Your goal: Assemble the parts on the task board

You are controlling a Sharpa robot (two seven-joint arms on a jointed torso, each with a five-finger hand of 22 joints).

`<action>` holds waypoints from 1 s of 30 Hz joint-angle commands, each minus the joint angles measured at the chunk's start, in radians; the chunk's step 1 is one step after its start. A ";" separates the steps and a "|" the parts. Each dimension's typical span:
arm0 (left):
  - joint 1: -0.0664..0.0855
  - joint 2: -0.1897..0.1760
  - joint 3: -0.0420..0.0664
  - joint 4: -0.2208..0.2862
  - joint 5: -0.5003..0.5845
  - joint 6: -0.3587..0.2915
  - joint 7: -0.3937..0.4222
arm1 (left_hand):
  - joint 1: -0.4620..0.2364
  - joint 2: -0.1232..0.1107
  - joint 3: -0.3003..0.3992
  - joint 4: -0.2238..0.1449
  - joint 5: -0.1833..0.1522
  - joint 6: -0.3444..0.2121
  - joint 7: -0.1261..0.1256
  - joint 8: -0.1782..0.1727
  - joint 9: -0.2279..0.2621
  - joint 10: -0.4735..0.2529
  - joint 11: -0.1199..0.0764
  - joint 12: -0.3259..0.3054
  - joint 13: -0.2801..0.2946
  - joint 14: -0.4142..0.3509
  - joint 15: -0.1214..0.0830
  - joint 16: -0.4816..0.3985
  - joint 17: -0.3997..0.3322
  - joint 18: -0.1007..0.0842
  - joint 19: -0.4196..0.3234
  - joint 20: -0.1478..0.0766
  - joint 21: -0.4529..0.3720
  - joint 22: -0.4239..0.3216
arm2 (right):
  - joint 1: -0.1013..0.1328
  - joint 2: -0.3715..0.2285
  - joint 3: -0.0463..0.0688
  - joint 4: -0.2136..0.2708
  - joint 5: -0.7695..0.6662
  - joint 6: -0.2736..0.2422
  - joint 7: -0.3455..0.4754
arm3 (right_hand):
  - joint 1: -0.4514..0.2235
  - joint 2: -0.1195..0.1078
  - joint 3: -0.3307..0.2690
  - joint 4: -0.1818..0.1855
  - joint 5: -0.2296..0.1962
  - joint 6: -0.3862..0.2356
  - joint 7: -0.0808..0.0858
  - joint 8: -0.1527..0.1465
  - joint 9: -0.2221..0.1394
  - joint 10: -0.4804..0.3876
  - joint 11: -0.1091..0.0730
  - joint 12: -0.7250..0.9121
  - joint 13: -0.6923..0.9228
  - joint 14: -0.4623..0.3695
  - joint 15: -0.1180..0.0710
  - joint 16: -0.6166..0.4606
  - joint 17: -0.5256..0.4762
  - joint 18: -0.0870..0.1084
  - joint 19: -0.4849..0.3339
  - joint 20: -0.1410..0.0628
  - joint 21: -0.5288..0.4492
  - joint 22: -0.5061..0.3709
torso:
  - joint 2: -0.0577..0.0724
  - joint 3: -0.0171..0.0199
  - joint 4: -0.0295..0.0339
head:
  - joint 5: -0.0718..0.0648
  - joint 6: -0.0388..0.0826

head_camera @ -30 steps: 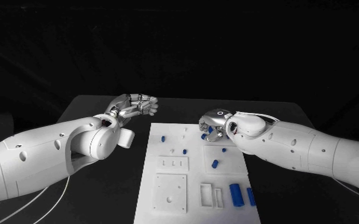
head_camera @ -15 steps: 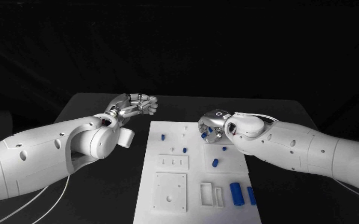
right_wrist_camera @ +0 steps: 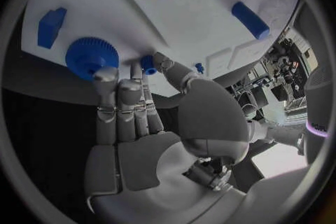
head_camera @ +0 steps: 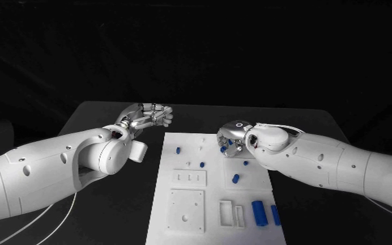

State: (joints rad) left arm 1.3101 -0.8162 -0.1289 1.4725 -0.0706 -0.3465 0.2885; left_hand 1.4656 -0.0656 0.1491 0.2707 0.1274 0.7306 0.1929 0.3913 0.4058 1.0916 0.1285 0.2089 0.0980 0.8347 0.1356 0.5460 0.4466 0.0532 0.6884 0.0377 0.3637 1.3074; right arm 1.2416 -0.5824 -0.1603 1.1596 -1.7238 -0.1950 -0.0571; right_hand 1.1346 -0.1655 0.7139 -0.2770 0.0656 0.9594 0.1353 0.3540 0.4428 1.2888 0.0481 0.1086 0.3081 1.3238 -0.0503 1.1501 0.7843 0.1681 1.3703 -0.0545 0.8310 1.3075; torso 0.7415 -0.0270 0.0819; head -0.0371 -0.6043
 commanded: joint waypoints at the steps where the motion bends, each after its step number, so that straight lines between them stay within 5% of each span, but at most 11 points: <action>1: 0.001 0.003 0.001 0.001 -0.006 0.017 0.004 | 0.012 0.000 -0.005 0.001 -0.001 0.006 0.001 -0.004 -0.002 -0.001 0.006 0.004 -0.001 -0.007 0.003 0.006 -0.002 0.010 0.000 0.000 0.002 0.019 | -0.004 -0.001 -0.003 0.012 -0.015 -0.017 -0.024 | 0.010 0.026 0.019 -0.001 -0.011 0.021 -0.005 0.013 0.008 0.022 -0.007 0.012 0.015 -0.007 -0.021 0.008 -0.003 0.094 0.045 -0.057 0.007 0.024 | 0.003 0.0001 0.0003 | -0.001 0.001; 12: 0.001 0.001 0.001 -0.006 -0.007 0.009 -0.003 | 0.017 0.001 -0.007 0.002 -0.001 0.007 0.000 -0.004 -0.003 -0.001 0.006 0.004 -0.002 -0.008 0.003 0.008 -0.003 0.011 0.000 -0.001 0.002 0.019 | -0.002 -0.017 -0.002 0.043 0.000 -0.055 -0.068 | 0.000 0.041 0.060 0.000 -0.017 0.049 -0.021 0.038 0.049 0.047 -0.026 0.041 0.093 -0.012 -0.039 0.020 -0.013 0.094 0.040 -0.062 0.031 0.022 | 0.006 -0.0009 -0.0017 | 0.002 0.008; 18: 0.001 0.003 0.001 -0.012 -0.007 0.010 -0.004 | 0.019 0.001 -0.008 0.003 0.000 0.007 0.000 -0.005 -0.003 -0.001 0.007 0.004 -0.003 -0.008 0.003 0.009 -0.003 0.011 0.000 0.000 0.002 0.019 | 0.018 -0.012 0.002 0.051 0.046 -0.062 -0.080 | -0.005 0.040 0.069 -0.001 -0.016 0.047 -0.021 0.038 0.058 0.041 -0.026 0.041 0.113 -0.013 -0.039 0.023 -0.016 0.094 0.037 -0.062 0.039 0.022 | 0.008 -0.0001 -0.0020 | 0.001 0.015; 30: 0.001 0.011 0.001 -0.016 -0.008 0.010 -0.008 | 0.024 0.001 -0.009 0.003 0.000 0.007 0.001 -0.005 -0.004 -0.002 0.007 0.005 -0.003 -0.009 0.003 0.010 -0.004 0.011 0.000 0.000 0.003 0.020 | 0.028 0.051 0.005 0.036 0.065 -0.136 -0.124 | -0.010 0.040 0.083 -0.005 -0.016 0.045 -0.021 0.036 0.071 0.033 -0.025 0.039 0.143 -0.019 -0.039 0.019 -0.026 0.094 0.022 -0.049 0.049 0.022 | 0.012 0.0002 0.0011 | -0.001 0.024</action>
State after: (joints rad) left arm 1.3102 -0.8089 -0.1290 1.4561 -0.0718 -0.3465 0.2791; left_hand 1.4814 -0.0656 0.1468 0.2731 0.1274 0.7306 0.1929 0.3913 0.4030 1.0916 0.1285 0.2089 0.0963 0.8327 0.1376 0.5499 0.4437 0.0516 0.6883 0.0377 0.3637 1.3080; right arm 1.2692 -0.5377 -0.1566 1.1978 -1.6629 -0.2897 -0.1453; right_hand 1.1219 -0.1339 0.7914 -0.2813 0.0464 1.0006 0.1146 0.3851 0.5122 1.3154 0.0355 0.1463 0.3237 1.3346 -0.0612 1.1676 0.7599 0.1149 1.3885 -0.0968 0.8739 1.3073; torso 0.7518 -0.0279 0.0824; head -0.0386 -0.5814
